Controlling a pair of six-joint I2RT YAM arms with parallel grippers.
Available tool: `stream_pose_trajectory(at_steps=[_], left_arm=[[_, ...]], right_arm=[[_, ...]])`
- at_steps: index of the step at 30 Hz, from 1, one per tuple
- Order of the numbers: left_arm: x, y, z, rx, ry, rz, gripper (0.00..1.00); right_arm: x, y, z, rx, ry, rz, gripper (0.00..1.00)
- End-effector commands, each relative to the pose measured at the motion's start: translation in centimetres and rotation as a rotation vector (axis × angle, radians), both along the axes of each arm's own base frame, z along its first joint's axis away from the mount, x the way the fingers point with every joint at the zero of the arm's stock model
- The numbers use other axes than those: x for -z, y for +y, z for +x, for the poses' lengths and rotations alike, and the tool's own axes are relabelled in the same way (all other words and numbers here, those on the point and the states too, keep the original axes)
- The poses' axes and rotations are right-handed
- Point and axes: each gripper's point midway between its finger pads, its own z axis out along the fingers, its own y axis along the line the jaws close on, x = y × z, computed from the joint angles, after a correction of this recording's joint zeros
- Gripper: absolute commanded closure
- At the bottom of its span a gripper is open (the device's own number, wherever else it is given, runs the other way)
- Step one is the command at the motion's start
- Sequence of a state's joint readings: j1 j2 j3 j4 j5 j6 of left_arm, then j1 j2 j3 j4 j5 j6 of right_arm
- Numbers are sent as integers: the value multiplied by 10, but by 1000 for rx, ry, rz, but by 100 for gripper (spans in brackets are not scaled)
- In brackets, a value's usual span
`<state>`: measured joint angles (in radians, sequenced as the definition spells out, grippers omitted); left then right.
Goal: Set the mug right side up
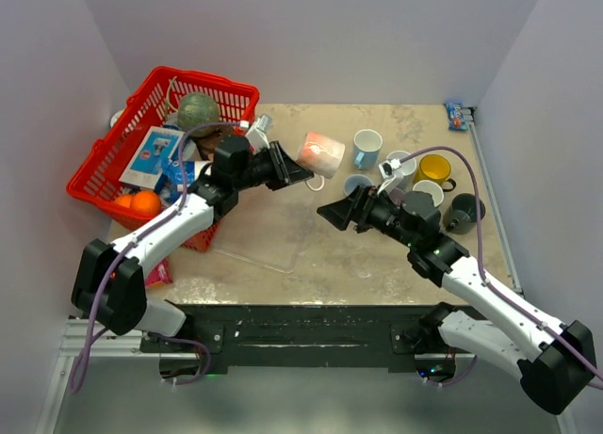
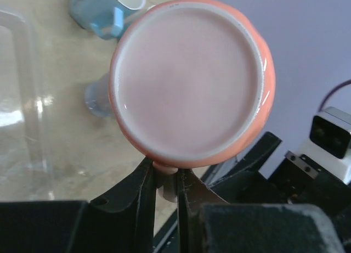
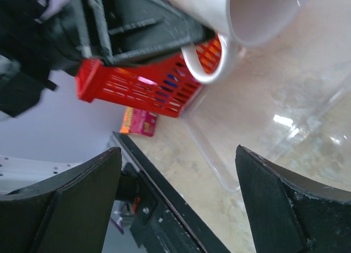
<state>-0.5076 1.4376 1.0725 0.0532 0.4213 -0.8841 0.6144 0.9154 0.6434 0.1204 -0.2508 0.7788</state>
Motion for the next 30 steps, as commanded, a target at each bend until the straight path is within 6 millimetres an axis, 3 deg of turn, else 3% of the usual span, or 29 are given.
stream_pose_trajectory(at_steps=[1, 2, 9, 13, 20, 26, 27, 30], left_arm=[[-90, -16, -38, 128, -68, -359, 100], [-98, -16, -42, 139, -85, -393, 100], [-106, -23, -69, 159, -23, -507, 100], [-107, -24, -74, 149, 2, -549, 100], [-128, -18, -86, 148, -104, -640, 100], [-136, -16, -92, 149, -142, -678, 100], [-135, -16, -94, 153, -141, -680, 100], [-138, -14, -97, 163, -160, -708, 100]], right_arm=[[-63, 4, -1, -13, -158, 169, 12], [-65, 4, 0, -8, -162, 172, 12], [-78, 3, 6, 25, -170, 241, 14], [-80, 3, 8, 40, -146, 283, 19], [-86, -3, 9, 81, -135, 339, 28], [-91, -3, 11, 82, -146, 358, 49], [-90, -1, 12, 81, -136, 357, 62], [-86, 1, 15, 83, -113, 351, 83]])
